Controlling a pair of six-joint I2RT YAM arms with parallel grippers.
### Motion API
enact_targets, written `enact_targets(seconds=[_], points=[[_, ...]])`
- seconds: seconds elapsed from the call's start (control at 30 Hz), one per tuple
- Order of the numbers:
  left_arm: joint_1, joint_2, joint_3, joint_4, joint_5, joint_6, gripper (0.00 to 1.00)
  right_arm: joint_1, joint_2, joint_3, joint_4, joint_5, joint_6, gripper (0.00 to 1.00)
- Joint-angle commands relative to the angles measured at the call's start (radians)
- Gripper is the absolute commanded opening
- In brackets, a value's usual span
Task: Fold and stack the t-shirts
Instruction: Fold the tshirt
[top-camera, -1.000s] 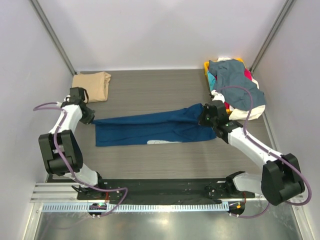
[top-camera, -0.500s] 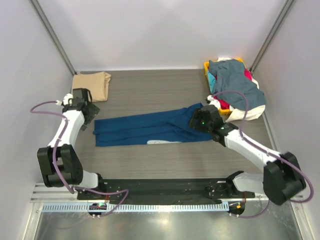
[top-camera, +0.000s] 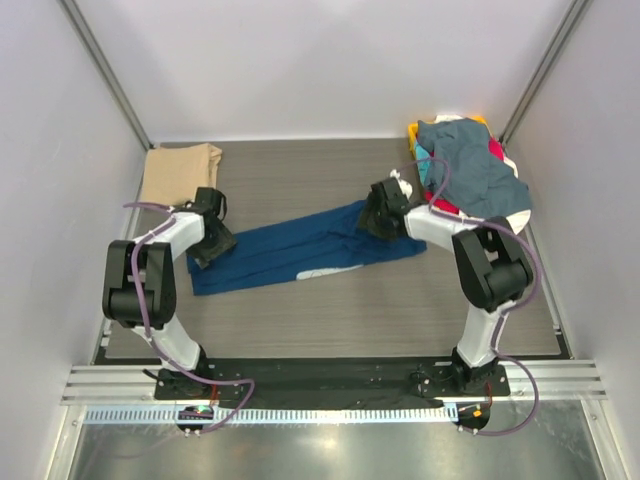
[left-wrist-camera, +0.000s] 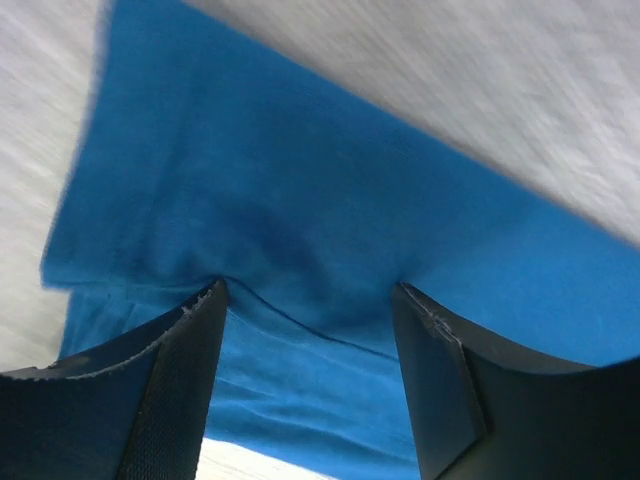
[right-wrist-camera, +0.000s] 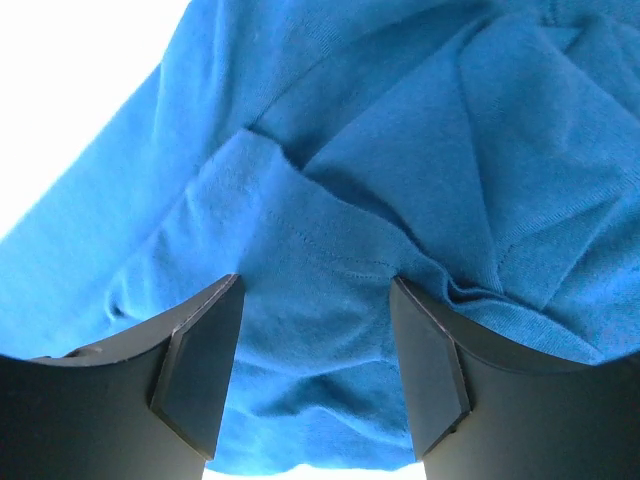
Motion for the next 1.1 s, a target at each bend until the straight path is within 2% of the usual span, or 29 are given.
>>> enact_targets(seconds=[0.0, 0.1, 0.13, 0.2, 0.23, 0.3, 0.33, 0.43, 0.47, 0.6, 0.67, 0.83, 0.97, 1.07], points=[[-0.019, 0.014, -0.025, 0.054, 0.066, 0.008, 0.68, -0.052, 0.188, 0.147, -0.102, -0.032, -0.013, 0.66], [-0.040, 0.005, -0.062, 0.065, 0.095, 0.002, 0.67, -0.069, 0.341, 0.360, -0.162, -0.048, -0.037, 0.67], [-0.048, -0.001, -0.074, 0.065, 0.118, -0.003, 0.67, -0.070, 0.386, 0.510, -0.191, -0.065, -0.055, 0.67], [-0.087, -0.031, -0.122, 0.077, 0.150, -0.027, 0.67, -0.069, 0.542, 0.677, -0.281, -0.098, -0.076, 0.65], [-0.106, -0.040, -0.140, 0.083, 0.188, -0.039, 0.67, -0.072, 0.588, 0.844, -0.309, -0.155, -0.092, 0.65], [-0.189, -0.078, -0.191, 0.098, 0.213, -0.085, 0.66, -0.072, 0.726, 0.989, -0.352, -0.213, -0.104, 0.64], [-0.262, -0.110, -0.223, 0.107, 0.223, -0.110, 0.66, -0.070, 0.769, 1.114, -0.366, -0.271, -0.107, 0.64], [-0.392, -0.144, -0.274, 0.152, 0.240, -0.217, 0.68, -0.070, 0.892, 1.297, -0.369, -0.362, -0.112, 0.67], [-0.475, -0.147, -0.275, 0.164, 0.245, -0.240, 0.68, -0.069, 0.908, 1.325, -0.364, -0.387, -0.112, 0.68], [-0.644, -0.082, -0.240, 0.227, 0.320, -0.338, 0.68, -0.067, 0.954, 1.389, -0.325, -0.425, -0.126, 0.73], [-0.731, -0.039, -0.158, 0.233, 0.322, -0.346, 0.68, -0.066, 0.960, 1.385, -0.303, -0.441, -0.127, 0.76], [-0.818, 0.060, -0.007, 0.233, 0.381, -0.374, 0.68, -0.061, 0.967, 1.384, -0.219, -0.537, -0.148, 0.82], [-0.905, 0.034, 0.057, 0.207, 0.372, -0.395, 0.69, -0.061, 0.972, 1.384, -0.188, -0.580, -0.182, 0.85], [-0.942, -0.020, 0.105, 0.086, 0.304, -0.398, 0.69, -0.061, 0.961, 1.370, -0.186, -0.568, -0.199, 0.86]])
